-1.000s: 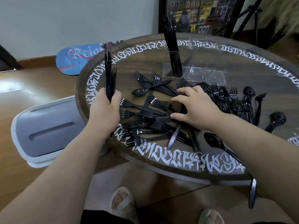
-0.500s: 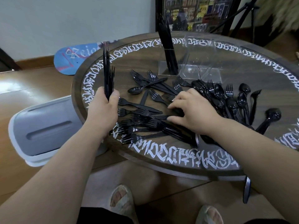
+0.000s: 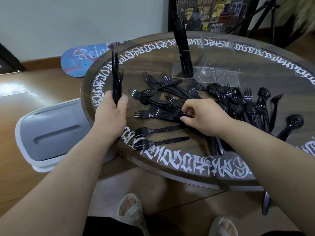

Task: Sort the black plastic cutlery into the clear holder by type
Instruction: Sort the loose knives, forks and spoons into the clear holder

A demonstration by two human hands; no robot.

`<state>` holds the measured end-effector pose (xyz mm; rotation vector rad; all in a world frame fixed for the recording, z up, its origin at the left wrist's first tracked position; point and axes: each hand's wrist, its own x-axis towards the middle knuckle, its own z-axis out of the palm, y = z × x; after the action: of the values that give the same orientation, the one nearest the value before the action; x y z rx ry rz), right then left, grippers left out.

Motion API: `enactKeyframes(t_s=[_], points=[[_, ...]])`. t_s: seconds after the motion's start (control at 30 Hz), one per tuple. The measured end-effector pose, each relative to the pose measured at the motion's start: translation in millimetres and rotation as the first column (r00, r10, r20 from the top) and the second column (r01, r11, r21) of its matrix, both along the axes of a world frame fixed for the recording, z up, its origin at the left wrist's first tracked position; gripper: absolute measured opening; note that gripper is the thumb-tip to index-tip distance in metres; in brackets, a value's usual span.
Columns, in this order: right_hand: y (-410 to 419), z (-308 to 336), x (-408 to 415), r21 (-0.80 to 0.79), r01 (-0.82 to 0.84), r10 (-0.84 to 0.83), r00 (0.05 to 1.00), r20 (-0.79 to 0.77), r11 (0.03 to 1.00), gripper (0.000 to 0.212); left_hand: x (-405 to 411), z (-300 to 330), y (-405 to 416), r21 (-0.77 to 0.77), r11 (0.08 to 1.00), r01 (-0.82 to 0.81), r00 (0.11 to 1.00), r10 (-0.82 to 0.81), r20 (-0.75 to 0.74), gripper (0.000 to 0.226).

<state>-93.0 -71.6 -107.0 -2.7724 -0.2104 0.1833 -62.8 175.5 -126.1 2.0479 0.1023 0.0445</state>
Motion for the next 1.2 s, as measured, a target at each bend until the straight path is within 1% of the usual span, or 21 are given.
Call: enactKeyframes(t_s=[0.07, 0.17, 0.27, 0.37, 0.47, 0.5, 0.53, 0.63, 0.67, 0.7, 0.77, 0.8, 0.87, 0.93, 0.97, 1.03, 1.07, 1.13, 1.2], points=[[-6, -1, -3, -0.032, 0.015, -0.015, 1.000, 0.004, 0.999, 0.019, 0, 0, 1, -0.012, 1.000, 0.007, 1.000, -0.007, -0.003, 0.022], [-14, -2, -7, -0.065, 0.060, -0.057, 0.997, 0.050, 0.996, 0.023, 0, 0, 2, -0.023, 1.000, 0.012, 1.000, -0.012, -0.010, 0.021], [-11, -1, -10, -0.019, 0.070, -0.068, 0.992, 0.108, 0.997, 0.019, -1, 1, 0, -0.010, 1.000, 0.016, 1.000, -0.016, -0.007, 0.021], [1, 1, -15, 0.074, 0.010, -0.019, 0.993, 0.117, 0.997, 0.011, -1, 1, -2, -0.010, 1.000, 0.022, 1.000, -0.022, -0.010, 0.020], [10, -2, -19, 0.058, -0.100, 0.095, 0.991, 0.089, 0.993, 0.010, -1, 1, -1, -0.010, 1.000, 0.016, 1.000, -0.016, -0.020, 0.020], [11, -3, -20, 0.033, -0.130, 0.127, 0.988, 0.087, 0.991, 0.015, -2, 1, -1, -0.009, 1.000, 0.015, 1.000, -0.015, -0.020, 0.020], [13, -4, -20, 0.011, -0.144, 0.142, 0.985, 0.094, 0.989, 0.025, -2, 1, -1, -0.009, 1.000, 0.015, 1.000, -0.015, -0.018, 0.020], [18, -4, -15, -0.028, -0.116, 0.120, 0.975, 0.187, 0.993, 0.052, -1, 0, -1, 0.000, 1.000, 0.014, 1.000, -0.014, -0.015, 0.020], [21, -2, -12, -0.064, -0.102, 0.112, 0.976, 0.188, 0.993, 0.058, -1, 0, -2, -0.003, 1.000, 0.016, 1.000, -0.016, -0.013, 0.019], [25, -1, -9, -0.111, -0.096, 0.113, 0.982, 0.152, 0.989, 0.060, -1, 0, -2, -0.007, 1.000, 0.017, 1.000, -0.017, -0.013, 0.019], [32, -2, -4, -0.187, -0.157, 0.170, 0.984, 0.054, 0.970, 0.056, 0, -1, -2, -0.006, 1.000, 0.017, 1.000, -0.017, -0.010, 0.020], [37, -3, -4, -0.191, -0.201, 0.209, 0.978, 0.020, 0.961, 0.054, 0, -1, -2, -0.003, 1.000, 0.016, 1.000, -0.016, -0.007, 0.020], [42, -4, -6, -0.153, -0.242, 0.247, 0.969, 0.012, 0.958, 0.056, 1, -3, -1, 0.001, 1.000, 0.012, 1.000, -0.012, -0.004, 0.020], [45, -4, -1, -0.144, -0.198, 0.206, 0.978, 0.042, 0.969, 0.069, 2, -5, 1, -0.006, 1.000, 0.010, 1.000, -0.010, -0.009, 0.020], [45, -5, 4, -0.154, -0.159, 0.165, 0.986, 0.029, 0.975, 0.074, 2, -6, 2, -0.007, 1.000, 0.010, 1.000, -0.010, -0.013, 0.020], [48, -8, 15, -0.178, -0.093, 0.084, 0.995, -0.061, 0.980, 0.070, 3, -7, 2, -0.007, 1.000, 0.012, 1.000, -0.012, -0.020, 0.019], [51, -8, 19, -0.182, -0.087, 0.067, 0.991, -0.112, 0.979, 0.067, 3, -8, 1, -0.005, 1.000, 0.012, 1.000, -0.012, -0.019, 0.019], [59, -7, 24, -0.160, -0.125, 0.098, 0.981, -0.169, 0.979, 0.065, 3, -7, 0, 0.002, 1.000, 0.008, 1.000, -0.008, -0.013, 0.018], [62, -5, 23, -0.130, -0.174, 0.151, 0.974, -0.170, 0.976, 0.062, 3, -6, -1, -0.001, 1.000, 0.007, 1.000, -0.007, -0.007, 0.018]])
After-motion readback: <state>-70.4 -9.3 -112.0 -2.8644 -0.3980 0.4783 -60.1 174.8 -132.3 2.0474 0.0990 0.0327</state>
